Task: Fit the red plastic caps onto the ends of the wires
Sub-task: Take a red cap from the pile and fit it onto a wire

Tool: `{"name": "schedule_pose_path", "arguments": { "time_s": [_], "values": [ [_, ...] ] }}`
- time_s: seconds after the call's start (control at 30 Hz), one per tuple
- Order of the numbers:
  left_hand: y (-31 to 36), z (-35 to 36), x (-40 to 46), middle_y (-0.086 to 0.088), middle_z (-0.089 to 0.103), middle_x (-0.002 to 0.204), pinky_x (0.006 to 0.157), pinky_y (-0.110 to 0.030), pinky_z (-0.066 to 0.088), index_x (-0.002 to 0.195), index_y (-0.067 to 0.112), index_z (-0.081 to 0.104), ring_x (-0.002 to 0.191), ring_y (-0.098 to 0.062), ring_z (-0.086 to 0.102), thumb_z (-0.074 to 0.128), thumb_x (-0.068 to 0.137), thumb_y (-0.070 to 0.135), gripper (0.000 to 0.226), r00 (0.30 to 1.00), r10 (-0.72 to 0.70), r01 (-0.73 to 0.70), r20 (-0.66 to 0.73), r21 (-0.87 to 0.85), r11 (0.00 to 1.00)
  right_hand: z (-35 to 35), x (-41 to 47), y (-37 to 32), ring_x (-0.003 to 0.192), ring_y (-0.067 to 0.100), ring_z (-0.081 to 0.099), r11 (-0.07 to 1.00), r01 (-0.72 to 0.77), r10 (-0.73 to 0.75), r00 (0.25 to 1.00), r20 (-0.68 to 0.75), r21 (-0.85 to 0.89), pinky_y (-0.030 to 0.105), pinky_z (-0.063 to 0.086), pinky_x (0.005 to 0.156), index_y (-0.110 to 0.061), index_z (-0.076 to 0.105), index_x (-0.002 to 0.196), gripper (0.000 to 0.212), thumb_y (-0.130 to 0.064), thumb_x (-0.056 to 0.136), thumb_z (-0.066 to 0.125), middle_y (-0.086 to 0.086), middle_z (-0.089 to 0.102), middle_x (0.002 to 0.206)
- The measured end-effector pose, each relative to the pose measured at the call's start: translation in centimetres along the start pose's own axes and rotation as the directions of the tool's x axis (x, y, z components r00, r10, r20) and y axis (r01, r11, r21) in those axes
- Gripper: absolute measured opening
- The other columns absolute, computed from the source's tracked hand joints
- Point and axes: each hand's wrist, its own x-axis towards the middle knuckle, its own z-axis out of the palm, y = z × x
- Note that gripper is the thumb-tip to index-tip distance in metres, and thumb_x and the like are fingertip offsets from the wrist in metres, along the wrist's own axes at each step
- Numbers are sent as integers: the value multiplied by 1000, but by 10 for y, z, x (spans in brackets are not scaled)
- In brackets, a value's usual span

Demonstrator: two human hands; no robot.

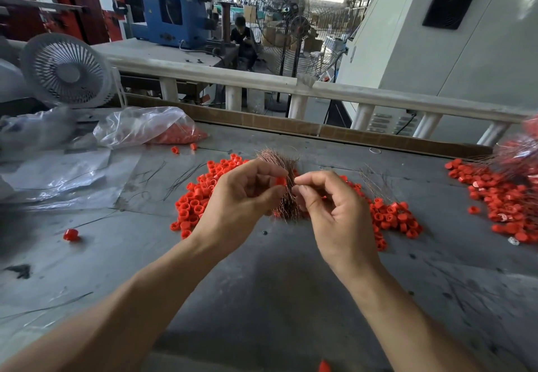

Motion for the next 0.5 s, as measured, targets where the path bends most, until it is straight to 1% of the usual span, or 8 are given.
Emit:
{"name": "schedule_pose_path", "arguments": {
  "time_s": [0.1, 0.2, 0.3, 0.37, 0.43, 0.47, 0.5],
  "values": [
    [-1, 0, 1, -6, 63, 82, 69, -28, 54, 106, 16, 75, 75, -17, 61, 74, 86, 4, 23, 999, -41, 43, 16, -85, 995, -1, 1, -1, 92, 10, 72, 1000, 16, -16, 1000, -5, -25, 29, 58, 79, -19, 74, 103, 12, -10, 98, 68, -15, 73, 92],
    [0, 2, -1, -11, 62, 84, 66, -26, 55, 103, 19, 77, 73, -15, 61, 75, 80, 12, 24, 997, -54, 61, 56, -132, 989, -1, 1, -1, 93, 7, 71, 999, 24, -23, 1000, 8, -35, 23, 56, 82, -17, 76, 102, 12, -9, 96, 69, -14, 74, 93],
    [2, 5, -1, -13, 63, 85, 64, -24, 55, 104, 17, 77, 72, -14, 62, 74, 79, 13, 26, 996, -56, 66, 70, -145, 987, -1, 1, -1, 92, 2, 71, 999, 18, -18, 1000, 14, -44, 17, 54, 81, -17, 76, 101, 12, -8, 95, 71, -15, 74, 92],
    [2, 4, -1, -19, 61, 86, 64, -24, 55, 104, 17, 77, 73, -15, 62, 74, 79, 13, 26, 996, -61, 70, 66, -138, 988, -1, 1, -1, 90, 2, 71, 999, 4, -4, 1000, 16, -38, 17, 54, 80, -17, 75, 100, 12, -8, 94, 72, -15, 74, 91],
    [1, 3, -1, -29, 61, 88, 64, -24, 55, 104, 19, 78, 74, -18, 61, 75, 79, 13, 26, 997, -62, 68, 52, -124, 990, -1, 1, -1, 90, 4, 72, 1000, -19, 19, 1000, 22, -16, 19, 55, 80, -18, 74, 100, 12, -7, 94, 72, -14, 75, 90],
    [0, 3, -1, -31, 62, 92, 64, -25, 55, 105, 20, 78, 75, -18, 61, 75, 80, 13, 26, 997, -63, 68, 45, -119, 991, -1, 1, -1, 91, 3, 72, 1000, -24, 24, 999, 23, -11, 18, 55, 80, -19, 74, 99, 13, -7, 93, 72, -14, 75, 91],
    [0, 2, -1, -29, 65, 94, 64, -25, 55, 106, 19, 77, 75, -18, 62, 75, 80, 14, 27, 997, -64, 69, 39, -116, 991, -1, 1, -1, 91, 2, 72, 1000, -27, 27, 999, 23, -9, 16, 54, 80, -20, 73, 98, 13, -8, 93, 73, -14, 75, 91]
  ]
}}
